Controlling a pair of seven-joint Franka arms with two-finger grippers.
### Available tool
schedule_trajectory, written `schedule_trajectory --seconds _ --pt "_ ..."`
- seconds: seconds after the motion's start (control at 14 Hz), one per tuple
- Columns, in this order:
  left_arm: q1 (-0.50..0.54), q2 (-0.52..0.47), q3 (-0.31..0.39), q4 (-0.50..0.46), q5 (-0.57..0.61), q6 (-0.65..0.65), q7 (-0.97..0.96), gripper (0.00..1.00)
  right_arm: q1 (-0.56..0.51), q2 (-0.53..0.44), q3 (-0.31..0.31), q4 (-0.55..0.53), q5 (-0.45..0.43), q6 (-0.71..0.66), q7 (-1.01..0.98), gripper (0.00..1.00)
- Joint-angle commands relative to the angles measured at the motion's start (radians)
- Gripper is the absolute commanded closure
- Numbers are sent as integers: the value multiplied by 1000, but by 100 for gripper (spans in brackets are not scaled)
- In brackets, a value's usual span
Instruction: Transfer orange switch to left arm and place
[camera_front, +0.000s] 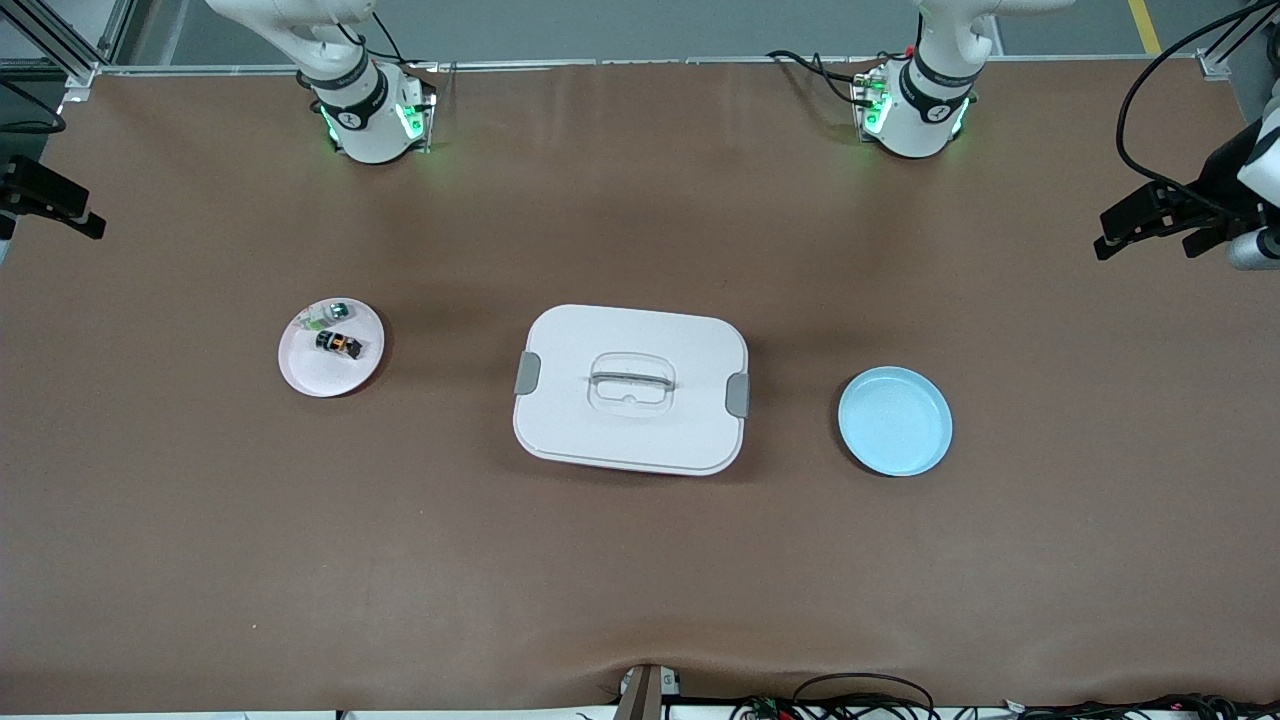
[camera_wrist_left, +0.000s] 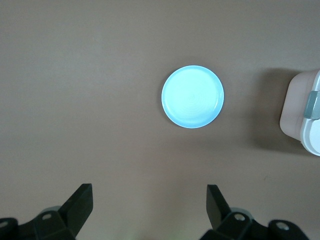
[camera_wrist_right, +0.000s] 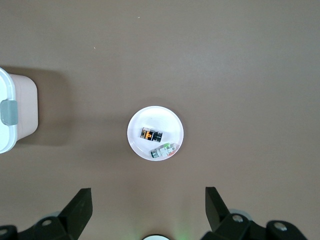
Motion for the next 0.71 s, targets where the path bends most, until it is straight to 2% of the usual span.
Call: schedule_trajectory --seconds 0.0,0.64 --pt "1 12 3 22 12 -15 4 0 -7 0 2 6 10 -2 9 0" --pt "1 13 4 22 12 -15 4 0 -36 50 -3 11 -2 -7 8 0"
